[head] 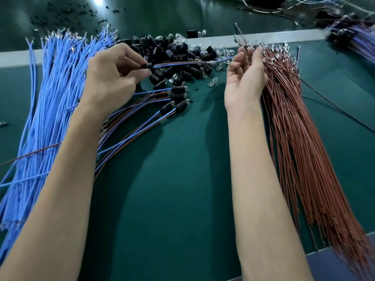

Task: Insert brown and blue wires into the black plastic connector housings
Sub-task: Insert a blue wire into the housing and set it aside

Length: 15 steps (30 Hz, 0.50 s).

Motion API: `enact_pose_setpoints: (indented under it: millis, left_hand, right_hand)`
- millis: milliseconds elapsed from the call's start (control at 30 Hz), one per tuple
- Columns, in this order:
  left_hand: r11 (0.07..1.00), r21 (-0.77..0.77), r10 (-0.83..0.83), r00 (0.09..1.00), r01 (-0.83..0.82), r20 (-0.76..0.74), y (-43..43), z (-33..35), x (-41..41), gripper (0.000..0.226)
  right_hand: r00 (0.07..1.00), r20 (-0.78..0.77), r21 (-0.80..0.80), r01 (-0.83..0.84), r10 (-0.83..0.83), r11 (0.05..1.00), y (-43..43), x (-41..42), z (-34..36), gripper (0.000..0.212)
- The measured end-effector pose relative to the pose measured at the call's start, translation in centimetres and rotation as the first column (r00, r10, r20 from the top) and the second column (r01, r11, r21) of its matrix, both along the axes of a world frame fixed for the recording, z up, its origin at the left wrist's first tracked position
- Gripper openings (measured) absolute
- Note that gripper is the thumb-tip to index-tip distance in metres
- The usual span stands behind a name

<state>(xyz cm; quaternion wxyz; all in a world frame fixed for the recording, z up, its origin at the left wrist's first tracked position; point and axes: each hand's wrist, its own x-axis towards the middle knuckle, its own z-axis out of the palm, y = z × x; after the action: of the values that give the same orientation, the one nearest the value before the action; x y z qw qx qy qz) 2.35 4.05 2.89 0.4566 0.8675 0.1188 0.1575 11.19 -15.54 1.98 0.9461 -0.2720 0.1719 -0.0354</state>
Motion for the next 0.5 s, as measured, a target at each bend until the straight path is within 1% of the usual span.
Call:
enact_pose_setpoints:
  millis: [67, 100, 167, 200, 267, 333, 400, 433, 467, 500]
  left_hand:
    - [0.999, 0.004, -0.032, 0.999, 0.032, 0.002, -0.1, 0.1, -0.1, 0.013]
    - [0.999, 0.001, -0.048, 0.999, 0.048, 0.006, -0.1, 0.2, -0.2, 0.013]
    - [0.997, -0.032, -0.070, 0.997, 0.071, 0.017, -0.1, 0.3, -0.3, 0.018]
    - [0.996, -0.056, -0.074, 0.997, 0.075, 0.024, -0.1, 0.4, -0.3, 0.021]
    - [0.992, -0.102, -0.073, 0.997, 0.077, 0.039, -0.1, 0.5, -0.4, 0.023]
    - [0.987, -0.146, -0.059, 0.997, 0.067, 0.059, 0.1, 0.5, -0.4, 0.024]
    - [0.981, -0.182, -0.049, 0.995, 0.064, 0.086, 0.3, 0.4, -0.3, 0.025]
    - [0.979, -0.194, -0.048, 0.994, 0.066, 0.095, 0.5, 0.4, -0.2, 0.026]
    - [0.977, -0.200, -0.049, 0.994, 0.068, 0.099, 0.7, 0.5, -0.3, 0.026]
    - [0.976, -0.203, -0.052, 0.993, 0.072, 0.102, 0.8, 0.5, -0.3, 0.025]
  right_hand:
    - [1.000, -0.008, -0.162, 0.017, -0.018, 0.987, 0.6, -0.1, 0.1, 0.010]
    - [1.000, -0.005, -0.233, 0.019, -0.020, 0.972, 0.9, -0.2, 0.0, 0.013]
    - [1.000, 0.006, -0.331, 0.013, -0.012, 0.943, 1.4, -0.4, -0.1, 0.023]
    - [1.000, 0.017, -0.376, 0.007, -0.001, 0.927, 1.5, -0.4, -0.1, 0.024]
    - [1.000, 0.027, -0.478, 0.009, 0.005, 0.878, 1.6, -0.5, -0.2, 0.020]
    - [0.999, 0.041, -0.609, 0.037, -0.014, 0.793, 1.8, -0.4, -0.4, 0.019]
    - [0.997, 0.068, -0.759, 0.071, -0.030, 0.648, 2.2, -0.7, -0.5, 0.021]
    - [0.996, 0.091, -0.803, 0.088, -0.024, 0.590, 2.3, -0.9, -0.6, 0.019]
    - [0.993, 0.118, -0.817, 0.095, 0.003, 0.568, 2.5, -1.0, -0.6, 0.018]
    - [0.989, 0.142, -0.808, 0.087, 0.049, 0.582, 2.6, -1.1, -0.5, 0.021]
